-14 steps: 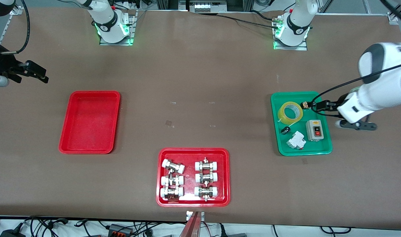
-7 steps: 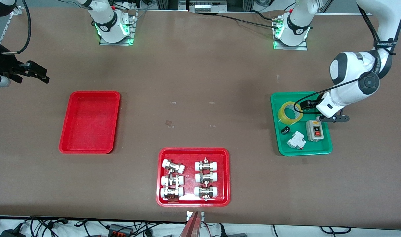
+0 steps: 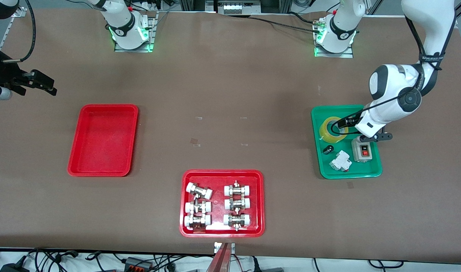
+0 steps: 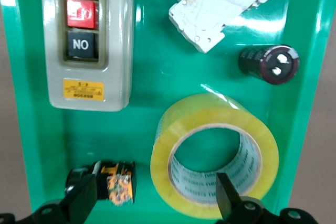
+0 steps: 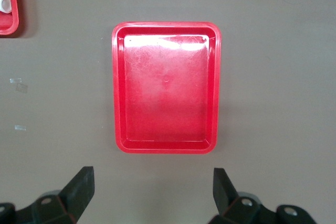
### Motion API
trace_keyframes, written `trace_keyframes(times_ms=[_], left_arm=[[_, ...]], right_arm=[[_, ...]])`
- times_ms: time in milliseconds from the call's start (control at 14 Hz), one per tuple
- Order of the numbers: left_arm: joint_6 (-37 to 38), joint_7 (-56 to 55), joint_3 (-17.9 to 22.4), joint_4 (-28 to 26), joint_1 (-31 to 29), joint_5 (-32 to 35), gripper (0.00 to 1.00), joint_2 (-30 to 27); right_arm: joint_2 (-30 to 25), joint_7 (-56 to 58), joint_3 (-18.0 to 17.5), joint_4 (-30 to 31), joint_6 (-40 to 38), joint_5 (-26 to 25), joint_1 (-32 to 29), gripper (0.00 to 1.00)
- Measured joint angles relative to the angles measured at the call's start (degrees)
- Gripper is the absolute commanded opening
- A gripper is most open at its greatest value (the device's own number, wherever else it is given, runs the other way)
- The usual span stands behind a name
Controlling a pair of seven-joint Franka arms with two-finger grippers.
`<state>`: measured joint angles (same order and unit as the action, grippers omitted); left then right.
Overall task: Left arm passes tape to right arm into tray
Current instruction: 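Lower the left gripper and grasp the yellow tape roll's rim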
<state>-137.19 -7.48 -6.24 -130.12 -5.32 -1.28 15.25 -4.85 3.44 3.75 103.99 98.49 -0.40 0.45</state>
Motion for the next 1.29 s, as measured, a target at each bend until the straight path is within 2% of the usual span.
trace_keyframes(times_ms=[714,786,1000,1143,1286], left_arm=[[-1.0,-6.4,-1.2,0.0,1.2,0.0,1.00,2.7],[-1.0,-6.6,-1.2,0.0,1.2,0.0,0.97,2.7],[-1.2,-6.7,-1.1,0.0,0.7,0.0,0.64,3.0],[-1.6,-6.7,-0.9,0.0,0.5,0.0,0.29,3.4],[-1.8,-6.6,-0.8,0.0,0.3,0.0,0.09,3.6]], right_arm=[[0.1,0.0,0.0,0.1,-0.1,0.0,0.0,1.00],[0.1,0.0,0.0,0.1,-0.2,0.0,0.0,1.00],[0.2,0.0,0.0,0.1,-0.2,0.0,0.0,1.00],[0.3,0.0,0.0,0.1,-0.4,0.0,0.0,1.00],[0.3,0.0,0.0,0.1,-0.7,0.0,0.0,1.00]])
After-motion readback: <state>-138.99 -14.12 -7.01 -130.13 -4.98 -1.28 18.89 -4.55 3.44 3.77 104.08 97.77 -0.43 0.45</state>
